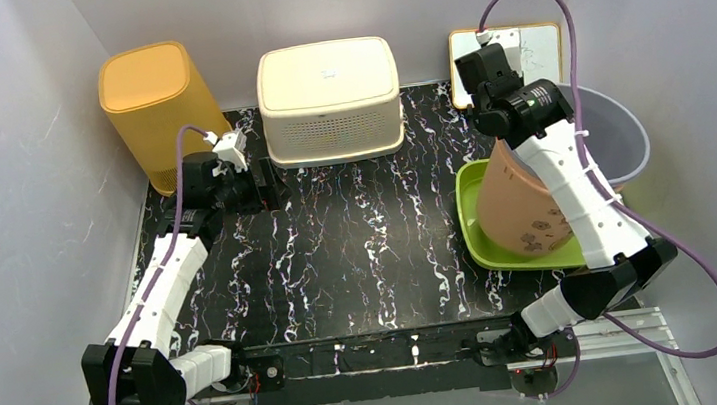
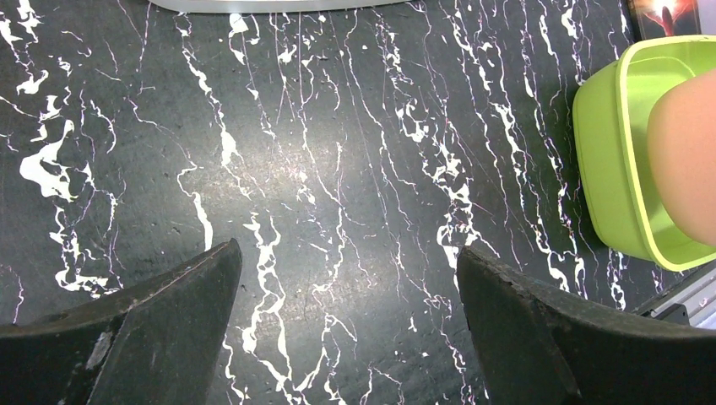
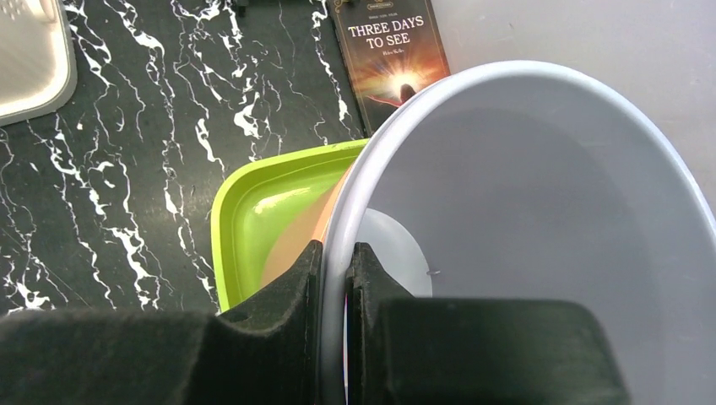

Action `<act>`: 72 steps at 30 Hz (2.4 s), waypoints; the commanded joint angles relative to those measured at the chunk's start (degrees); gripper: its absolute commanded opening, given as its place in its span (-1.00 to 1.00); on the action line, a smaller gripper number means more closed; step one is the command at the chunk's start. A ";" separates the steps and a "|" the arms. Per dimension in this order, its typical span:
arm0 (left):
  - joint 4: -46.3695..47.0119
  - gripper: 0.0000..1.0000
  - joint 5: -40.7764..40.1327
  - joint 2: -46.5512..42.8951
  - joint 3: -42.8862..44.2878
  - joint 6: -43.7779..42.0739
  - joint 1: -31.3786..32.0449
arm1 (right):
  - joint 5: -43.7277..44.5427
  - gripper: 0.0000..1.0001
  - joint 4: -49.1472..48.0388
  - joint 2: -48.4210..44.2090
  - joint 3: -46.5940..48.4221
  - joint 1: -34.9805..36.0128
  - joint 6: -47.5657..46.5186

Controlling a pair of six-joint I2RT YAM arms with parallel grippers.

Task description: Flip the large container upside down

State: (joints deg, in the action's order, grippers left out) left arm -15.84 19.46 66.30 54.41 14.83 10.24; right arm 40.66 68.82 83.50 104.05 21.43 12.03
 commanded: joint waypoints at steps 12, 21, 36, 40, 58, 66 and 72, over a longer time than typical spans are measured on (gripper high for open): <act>0.00 0.97 -0.64 -1.80 -0.97 -1.38 0.13 | 1.14 -0.45 -10.81 -7.01 -14.14 -0.47 -1.64; 0.66 0.97 -0.73 -1.05 -1.28 -0.99 0.13 | -2.21 -0.12 -11.93 -7.44 -13.72 -0.52 -2.06; 0.46 0.97 -0.83 -1.95 -2.21 -1.21 0.13 | -8.27 -0.49 -11.86 -9.15 -16.71 -0.56 -1.31; 0.46 0.97 -0.85 -2.12 -2.24 -1.21 0.13 | -7.82 -0.55 -11.63 -9.62 -18.19 -0.52 -0.97; 0.08 0.97 -1.59 -3.68 -2.67 -1.19 0.11 | -5.94 -1.00 2.28 -4.72 14.76 -0.47 -3.59; 0.52 0.97 -1.40 -3.15 -2.65 -1.10 0.13 | -5.86 -1.00 1.23 -7.03 12.29 -0.53 -3.16; 1.25 0.97 -0.43 -2.14 -2.80 -0.43 0.07 | -6.42 -1.00 2.51 -5.93 6.81 -0.22 -3.82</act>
State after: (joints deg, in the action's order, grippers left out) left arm -15.38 18.00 64.42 51.88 14.15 10.24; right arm 31.79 74.74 78.26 112.86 20.88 10.31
